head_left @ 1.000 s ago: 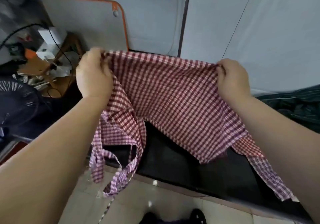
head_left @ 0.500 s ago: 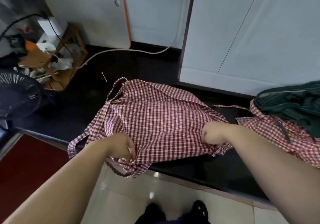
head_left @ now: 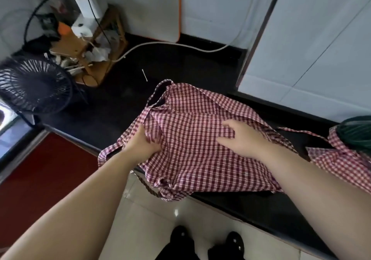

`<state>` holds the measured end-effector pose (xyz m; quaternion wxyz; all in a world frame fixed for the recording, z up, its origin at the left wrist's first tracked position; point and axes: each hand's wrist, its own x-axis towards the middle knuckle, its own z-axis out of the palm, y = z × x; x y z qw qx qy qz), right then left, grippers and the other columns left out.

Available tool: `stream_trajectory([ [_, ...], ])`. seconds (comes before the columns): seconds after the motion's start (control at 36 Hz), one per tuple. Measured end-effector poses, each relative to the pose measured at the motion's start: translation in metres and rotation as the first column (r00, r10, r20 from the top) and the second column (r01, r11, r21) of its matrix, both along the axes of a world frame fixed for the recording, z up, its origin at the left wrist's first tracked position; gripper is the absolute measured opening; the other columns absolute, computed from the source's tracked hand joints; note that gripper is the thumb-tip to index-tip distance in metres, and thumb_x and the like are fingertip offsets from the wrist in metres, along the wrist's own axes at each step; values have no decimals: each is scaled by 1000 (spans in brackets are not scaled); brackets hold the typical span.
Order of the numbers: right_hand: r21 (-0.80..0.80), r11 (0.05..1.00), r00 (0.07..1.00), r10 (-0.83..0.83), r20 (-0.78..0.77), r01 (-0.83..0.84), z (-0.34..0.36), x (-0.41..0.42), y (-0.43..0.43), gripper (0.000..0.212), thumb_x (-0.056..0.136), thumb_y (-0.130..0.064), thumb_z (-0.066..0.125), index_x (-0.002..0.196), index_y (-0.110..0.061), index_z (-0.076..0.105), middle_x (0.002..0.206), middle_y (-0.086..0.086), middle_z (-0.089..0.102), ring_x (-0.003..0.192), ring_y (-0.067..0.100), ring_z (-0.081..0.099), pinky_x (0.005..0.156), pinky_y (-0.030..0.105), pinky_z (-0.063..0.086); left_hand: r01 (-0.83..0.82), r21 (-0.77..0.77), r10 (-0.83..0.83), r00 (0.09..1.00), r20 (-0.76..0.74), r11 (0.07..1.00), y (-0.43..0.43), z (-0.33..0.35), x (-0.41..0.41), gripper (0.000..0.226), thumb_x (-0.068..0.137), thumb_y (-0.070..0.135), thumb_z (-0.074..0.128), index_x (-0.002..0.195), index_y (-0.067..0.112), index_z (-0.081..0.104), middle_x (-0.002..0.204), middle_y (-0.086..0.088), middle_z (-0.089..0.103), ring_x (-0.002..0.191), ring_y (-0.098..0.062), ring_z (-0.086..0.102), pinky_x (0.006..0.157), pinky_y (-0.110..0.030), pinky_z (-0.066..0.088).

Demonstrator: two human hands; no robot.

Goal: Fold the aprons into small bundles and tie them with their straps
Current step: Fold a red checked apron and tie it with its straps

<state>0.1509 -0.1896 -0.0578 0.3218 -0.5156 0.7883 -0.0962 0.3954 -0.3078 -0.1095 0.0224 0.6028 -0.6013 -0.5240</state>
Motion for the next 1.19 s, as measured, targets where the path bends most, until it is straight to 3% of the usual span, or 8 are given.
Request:
stream_trajectory([
  [0.17,90,971,909,-241,340,223,9,17,-25,83,80,-72,49,148,-30,26,152,-1,33,135,23,37,111,41,30,639,-113,-647,760,-55,761,44,43,-56,20,78,5,66,66,18,57,67,3,55,62,-10,49,63,-30,42],
  [0.31,158,984,988,-104,116,85,15,25,-42,6,84,-16,65,83,-11,63,91,4,64,85,22,60,65,27,46,720,-191,-739,672,-48,667,49,37,-55,19,79,0,65,97,4,71,106,-7,65,96,-19,58,92,-37,45],
  [0.42,7,968,965,-249,83,249,3,19,-42,28,85,5,45,63,-12,50,71,4,53,68,19,51,55,27,35,505,-114,-516,852,-93,855,23,43,-28,45,83,38,72,127,33,62,127,19,55,115,1,49,94,-15,36],
  [0.58,217,696,194,-461,866,684,27,11,-34,45,89,7,35,56,-10,60,62,9,58,59,21,58,65,32,50,66,-370,-92,994,-55,927,-7,32,-26,67,91,24,64,149,24,31,140,-1,42,114,-17,54,81,-23,40],
  [0.67,248,759,116,-390,913,602,45,9,-24,33,91,-5,42,61,-8,56,62,7,56,59,19,57,66,30,50,147,-223,-184,971,-155,964,-8,36,-38,105,82,18,74,154,31,0,153,2,28,130,-17,43,91,-23,39],
  [0.94,-64,943,890,-284,356,327,73,-13,10,16,79,-28,69,92,-24,60,98,-2,61,96,16,57,89,34,43,6,-388,-162,915,-370,922,-6,76,-69,14,93,20,60,85,27,68,72,6,64,63,-7,60,67,-32,55],
  [1.03,113,987,980,-128,156,111,80,-5,12,85,58,-73,72,127,-28,51,125,-9,54,114,15,52,98,32,39,23,-601,-250,921,-298,799,-11,100,-69,7,94,26,58,89,29,62,76,9,62,68,-6,58,67,-24,49],
  [1.19,-199,956,915,-269,-302,215,71,1,16,44,84,-9,57,128,-7,48,118,13,59,104,29,53,73,26,33,-14,-709,-223,945,-240,706,-3,120,-48,25,99,14,43,107,27,62,82,12,61,65,-1,53,60,-14,43],
])
